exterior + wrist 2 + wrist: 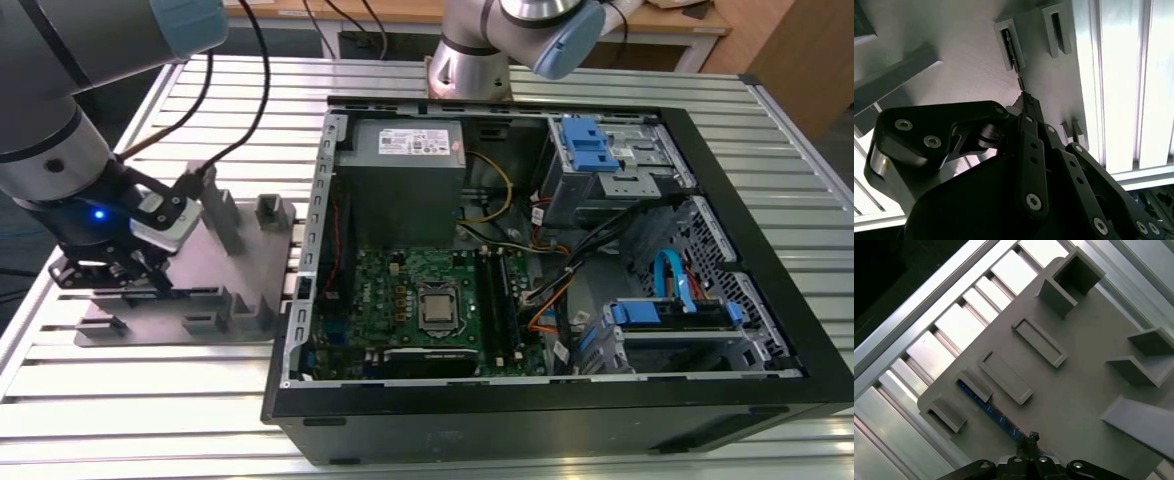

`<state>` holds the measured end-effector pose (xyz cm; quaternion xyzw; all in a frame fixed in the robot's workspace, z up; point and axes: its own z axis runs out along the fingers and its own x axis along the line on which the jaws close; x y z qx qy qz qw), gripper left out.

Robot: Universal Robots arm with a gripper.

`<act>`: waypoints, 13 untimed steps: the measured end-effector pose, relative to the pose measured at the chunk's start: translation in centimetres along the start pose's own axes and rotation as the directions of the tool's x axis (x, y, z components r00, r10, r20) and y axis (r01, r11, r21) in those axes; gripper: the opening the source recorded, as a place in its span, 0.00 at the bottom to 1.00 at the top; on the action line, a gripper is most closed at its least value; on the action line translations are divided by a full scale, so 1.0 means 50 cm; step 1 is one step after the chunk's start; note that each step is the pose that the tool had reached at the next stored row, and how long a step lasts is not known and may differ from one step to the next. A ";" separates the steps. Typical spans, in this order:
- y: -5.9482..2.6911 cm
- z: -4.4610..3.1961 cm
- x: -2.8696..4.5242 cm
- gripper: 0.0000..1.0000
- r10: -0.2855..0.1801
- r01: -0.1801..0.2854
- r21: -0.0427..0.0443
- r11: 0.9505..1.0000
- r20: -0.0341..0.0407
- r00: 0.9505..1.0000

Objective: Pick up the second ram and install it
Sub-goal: 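Pick up the second ram and move it above second insertion slot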

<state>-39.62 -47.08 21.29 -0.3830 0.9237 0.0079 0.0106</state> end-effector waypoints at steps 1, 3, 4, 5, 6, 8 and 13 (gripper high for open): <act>0.000 0.000 0.000 0.07 -0.010 0.010 0.000 1.000 0.000 1.000; 0.000 0.000 0.000 0.07 -0.032 0.032 -0.001 0.999 0.000 0.999; 0.000 0.000 0.000 0.07 -0.042 0.042 -0.001 0.999 0.000 0.999; 0.000 0.000 0.000 0.07 -0.052 0.052 -0.001 0.999 0.000 0.999; 0.000 0.000 0.000 0.07 -0.062 0.062 -0.002 0.998 0.000 0.998; 0.000 0.000 0.000 0.07 -0.082 0.082 -0.002 0.997 0.000 0.997; 0.000 0.000 0.000 0.07 -0.129 0.129 -0.003 0.992 -0.001 0.992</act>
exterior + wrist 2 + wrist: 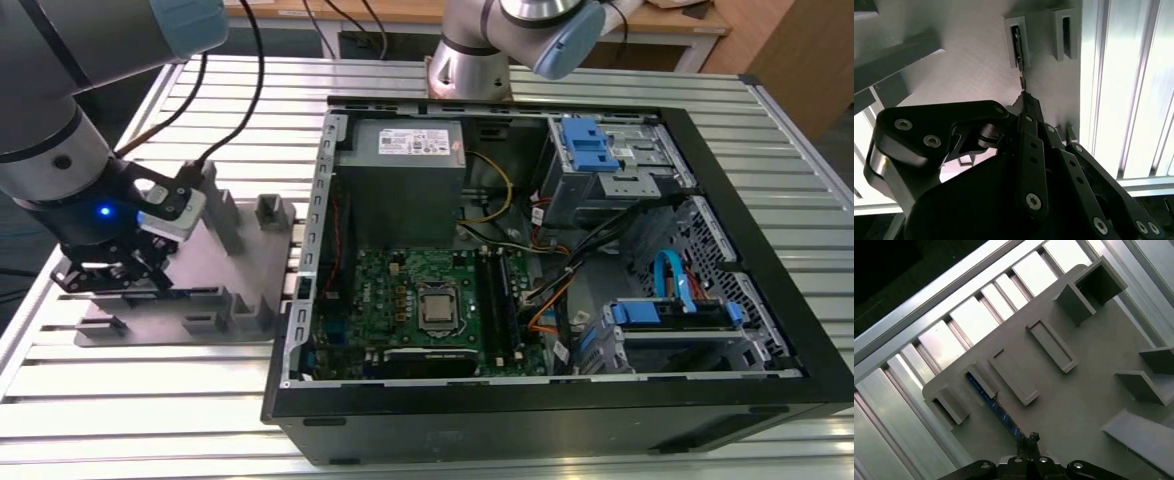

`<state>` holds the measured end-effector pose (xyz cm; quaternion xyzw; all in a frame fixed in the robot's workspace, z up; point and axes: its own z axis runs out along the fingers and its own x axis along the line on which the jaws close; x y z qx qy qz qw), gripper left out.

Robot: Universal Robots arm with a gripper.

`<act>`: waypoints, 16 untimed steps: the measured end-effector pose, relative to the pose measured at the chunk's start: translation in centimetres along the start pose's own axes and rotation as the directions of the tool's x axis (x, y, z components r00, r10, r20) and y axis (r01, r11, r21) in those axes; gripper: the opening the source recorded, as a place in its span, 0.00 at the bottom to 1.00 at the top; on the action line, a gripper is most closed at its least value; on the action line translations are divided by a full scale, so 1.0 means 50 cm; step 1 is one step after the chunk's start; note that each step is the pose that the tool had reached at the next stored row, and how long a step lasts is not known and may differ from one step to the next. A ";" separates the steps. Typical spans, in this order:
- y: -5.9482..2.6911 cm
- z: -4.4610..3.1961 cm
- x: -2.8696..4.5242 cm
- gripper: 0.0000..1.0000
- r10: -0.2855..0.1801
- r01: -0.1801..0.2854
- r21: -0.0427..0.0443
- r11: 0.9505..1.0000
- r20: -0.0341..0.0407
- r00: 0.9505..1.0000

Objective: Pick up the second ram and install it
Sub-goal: 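Pick up the second ram and move it above second insertion slot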

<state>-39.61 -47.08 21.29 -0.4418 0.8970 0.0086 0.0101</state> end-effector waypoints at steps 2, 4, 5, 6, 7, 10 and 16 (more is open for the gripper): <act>0.000 0.000 0.000 0.07 -0.018 0.018 0.000 1.000 0.000 1.000; 0.000 0.000 0.000 0.07 -0.036 0.036 -0.001 0.999 0.000 0.999; 0.000 0.000 0.000 0.07 -0.045 0.045 -0.001 0.999 0.000 0.999; 0.000 0.000 0.000 0.07 -0.053 0.053 -0.001 0.999 0.000 0.999; 0.000 0.000 0.000 0.07 -0.062 0.062 -0.002 0.998 0.000 0.998; 0.000 0.000 0.000 0.07 -0.088 0.088 -0.002 0.996 0.000 0.996; 0.000 0.000 0.000 0.07 -0.135 0.135 -0.004 0.991 -0.001 0.991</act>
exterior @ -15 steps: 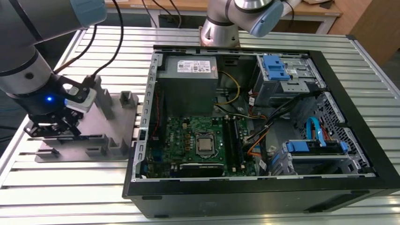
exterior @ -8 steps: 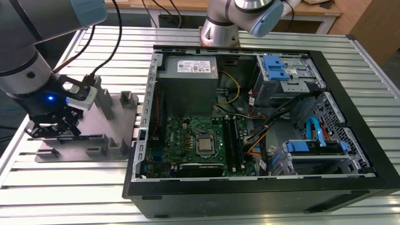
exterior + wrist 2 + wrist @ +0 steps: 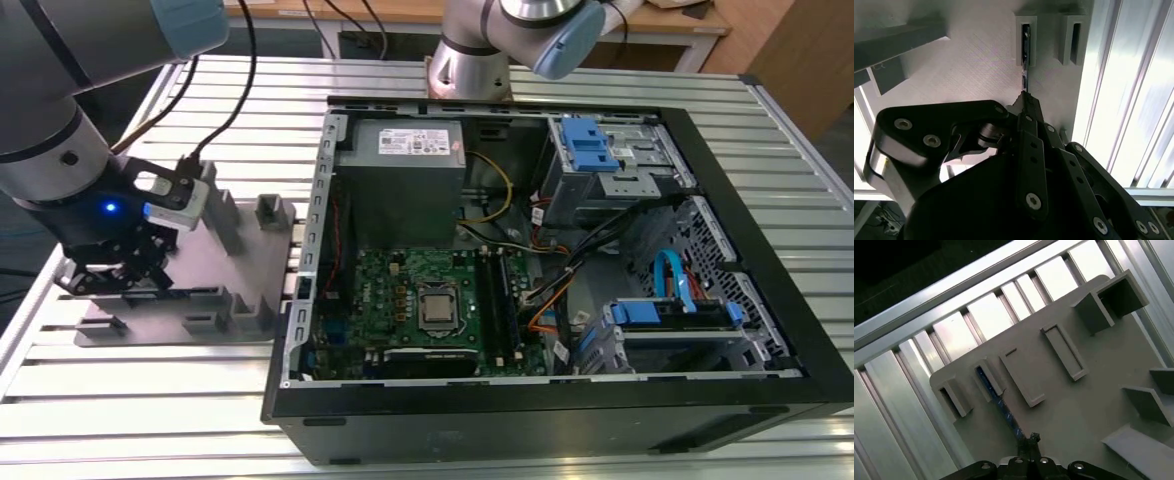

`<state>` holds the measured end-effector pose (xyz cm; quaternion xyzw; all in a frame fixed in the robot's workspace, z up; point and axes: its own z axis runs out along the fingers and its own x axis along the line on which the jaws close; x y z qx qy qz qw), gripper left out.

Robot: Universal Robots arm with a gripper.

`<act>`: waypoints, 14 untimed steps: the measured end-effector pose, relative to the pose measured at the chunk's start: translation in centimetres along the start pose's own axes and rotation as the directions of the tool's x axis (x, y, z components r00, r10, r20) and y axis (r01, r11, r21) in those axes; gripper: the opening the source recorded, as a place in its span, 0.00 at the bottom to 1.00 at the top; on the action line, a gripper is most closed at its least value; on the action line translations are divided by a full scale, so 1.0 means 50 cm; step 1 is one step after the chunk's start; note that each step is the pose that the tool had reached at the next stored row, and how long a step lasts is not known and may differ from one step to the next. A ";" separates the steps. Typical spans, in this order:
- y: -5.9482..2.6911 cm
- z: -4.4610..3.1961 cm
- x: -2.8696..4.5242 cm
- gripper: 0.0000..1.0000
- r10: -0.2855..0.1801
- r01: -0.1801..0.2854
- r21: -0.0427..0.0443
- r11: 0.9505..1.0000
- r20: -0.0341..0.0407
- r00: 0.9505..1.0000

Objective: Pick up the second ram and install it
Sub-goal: 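Pick up the second ram and move it above second insertion slot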

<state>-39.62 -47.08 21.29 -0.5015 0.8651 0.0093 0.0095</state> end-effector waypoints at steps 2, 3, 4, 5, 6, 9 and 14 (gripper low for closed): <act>0.000 0.000 0.000 0.07 -0.013 0.013 0.000 1.000 0.000 1.000; 0.000 0.000 0.000 0.07 -0.020 0.020 -0.001 1.000 0.000 1.000; 0.000 0.000 0.000 0.07 -0.026 0.026 -0.001 1.000 0.000 1.000; 0.000 0.000 0.000 0.07 -0.033 0.033 -0.001 0.999 0.000 0.999; 0.000 0.000 0.000 0.07 -0.040 0.040 -0.001 0.999 0.000 0.999; 0.000 0.000 0.000 0.07 -0.058 0.058 -0.001 0.998 0.000 0.998; 0.000 0.000 0.000 0.07 -0.089 0.089 -0.002 0.996 0.000 0.996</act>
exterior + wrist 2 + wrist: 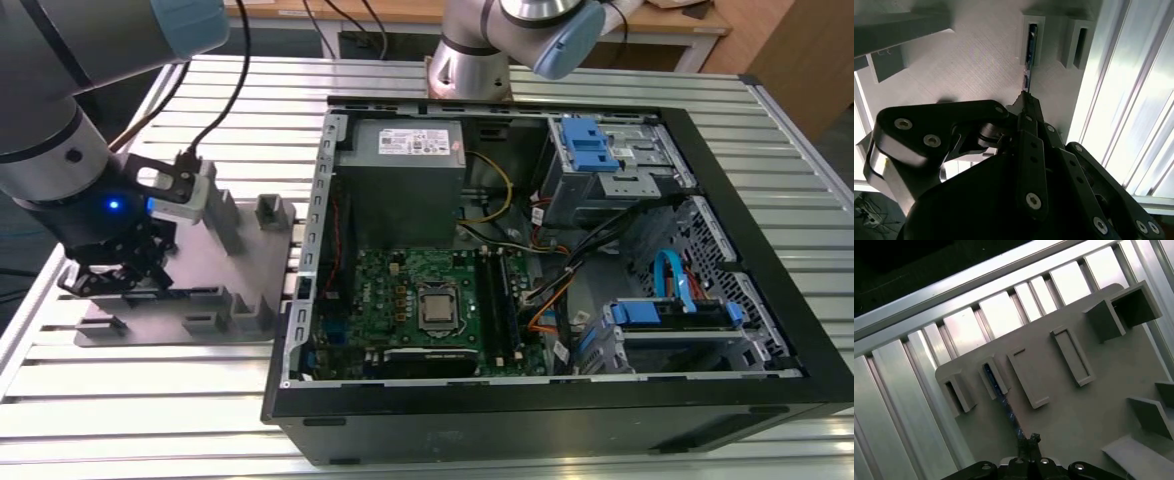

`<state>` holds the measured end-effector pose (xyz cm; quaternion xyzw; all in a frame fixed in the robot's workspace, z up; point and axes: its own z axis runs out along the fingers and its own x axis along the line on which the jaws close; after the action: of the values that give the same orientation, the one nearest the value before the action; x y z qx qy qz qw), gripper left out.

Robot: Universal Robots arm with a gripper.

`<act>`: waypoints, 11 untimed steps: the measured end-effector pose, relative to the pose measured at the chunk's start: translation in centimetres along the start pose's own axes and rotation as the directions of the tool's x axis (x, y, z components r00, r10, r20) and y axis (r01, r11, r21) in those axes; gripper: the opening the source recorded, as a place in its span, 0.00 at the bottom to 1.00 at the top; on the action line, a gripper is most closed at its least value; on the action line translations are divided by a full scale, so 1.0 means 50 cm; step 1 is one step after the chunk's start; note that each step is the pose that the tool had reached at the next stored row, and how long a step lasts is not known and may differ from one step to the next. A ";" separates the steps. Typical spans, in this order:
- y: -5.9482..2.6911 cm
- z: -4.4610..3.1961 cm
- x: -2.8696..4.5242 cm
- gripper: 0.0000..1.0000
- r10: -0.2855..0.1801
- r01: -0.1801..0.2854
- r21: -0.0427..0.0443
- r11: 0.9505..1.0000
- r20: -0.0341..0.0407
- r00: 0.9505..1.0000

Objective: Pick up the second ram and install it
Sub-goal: 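Pick up the second ram and move it above second insertion slot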

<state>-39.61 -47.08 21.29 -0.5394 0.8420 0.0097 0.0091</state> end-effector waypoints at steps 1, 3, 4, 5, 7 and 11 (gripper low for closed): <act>0.000 0.000 0.000 0.07 -0.006 0.006 0.000 1.000 0.000 1.000; 0.000 0.000 0.000 0.07 -0.020 0.020 -0.001 1.000 0.000 1.000; 0.000 0.000 0.000 0.07 -0.028 0.028 -0.001 1.000 0.000 1.000; 0.000 0.000 0.000 0.07 -0.035 0.035 -0.001 0.999 0.000 0.999; 0.000 0.000 0.000 0.07 -0.051 0.051 -0.001 0.999 0.000 0.999; 0.000 0.000 0.000 0.07 -0.080 0.080 -0.002 0.997 0.000 0.997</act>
<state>-39.62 -47.08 21.29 -0.5727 0.8197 0.0102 0.0088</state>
